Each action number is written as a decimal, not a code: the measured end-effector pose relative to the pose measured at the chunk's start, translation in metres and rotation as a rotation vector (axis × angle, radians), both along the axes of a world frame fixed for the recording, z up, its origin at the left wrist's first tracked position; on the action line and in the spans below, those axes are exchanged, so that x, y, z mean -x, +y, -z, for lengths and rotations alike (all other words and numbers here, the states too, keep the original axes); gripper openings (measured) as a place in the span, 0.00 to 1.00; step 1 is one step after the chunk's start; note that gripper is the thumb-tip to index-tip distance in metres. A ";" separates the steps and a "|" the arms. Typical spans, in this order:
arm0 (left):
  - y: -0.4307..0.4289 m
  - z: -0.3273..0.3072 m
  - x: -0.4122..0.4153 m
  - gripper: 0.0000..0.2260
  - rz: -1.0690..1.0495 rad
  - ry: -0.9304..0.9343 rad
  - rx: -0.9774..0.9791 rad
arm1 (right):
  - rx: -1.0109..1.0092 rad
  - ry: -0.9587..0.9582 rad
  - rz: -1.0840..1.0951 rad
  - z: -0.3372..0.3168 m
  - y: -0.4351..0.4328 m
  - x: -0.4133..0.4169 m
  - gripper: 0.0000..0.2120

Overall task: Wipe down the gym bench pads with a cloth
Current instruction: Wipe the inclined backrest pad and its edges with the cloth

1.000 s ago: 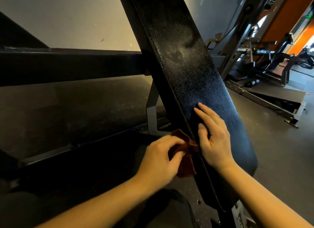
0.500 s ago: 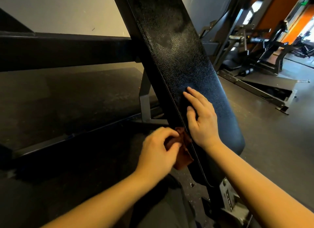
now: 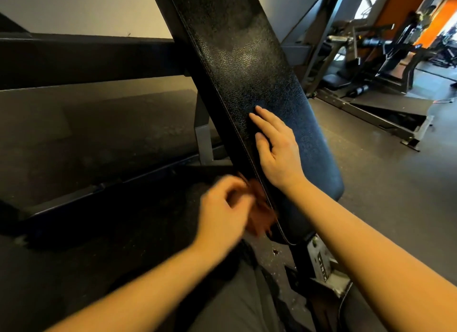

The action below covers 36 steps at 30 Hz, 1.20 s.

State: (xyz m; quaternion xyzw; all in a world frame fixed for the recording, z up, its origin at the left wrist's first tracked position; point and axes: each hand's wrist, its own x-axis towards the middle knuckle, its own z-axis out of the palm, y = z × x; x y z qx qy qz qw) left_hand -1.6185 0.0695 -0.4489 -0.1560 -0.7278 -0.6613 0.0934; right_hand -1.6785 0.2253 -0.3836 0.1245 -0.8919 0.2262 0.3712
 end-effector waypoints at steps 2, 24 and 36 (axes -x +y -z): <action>-0.010 -0.023 0.031 0.08 -0.148 -0.008 -0.052 | 0.000 -0.001 0.005 -0.001 -0.001 0.000 0.20; 0.013 0.014 -0.037 0.10 0.071 -0.198 0.007 | 0.017 -0.037 -0.011 -0.002 -0.001 -0.004 0.21; -0.025 -0.020 0.013 0.07 0.070 -0.260 0.067 | 0.006 -0.034 0.013 -0.009 0.000 -0.003 0.20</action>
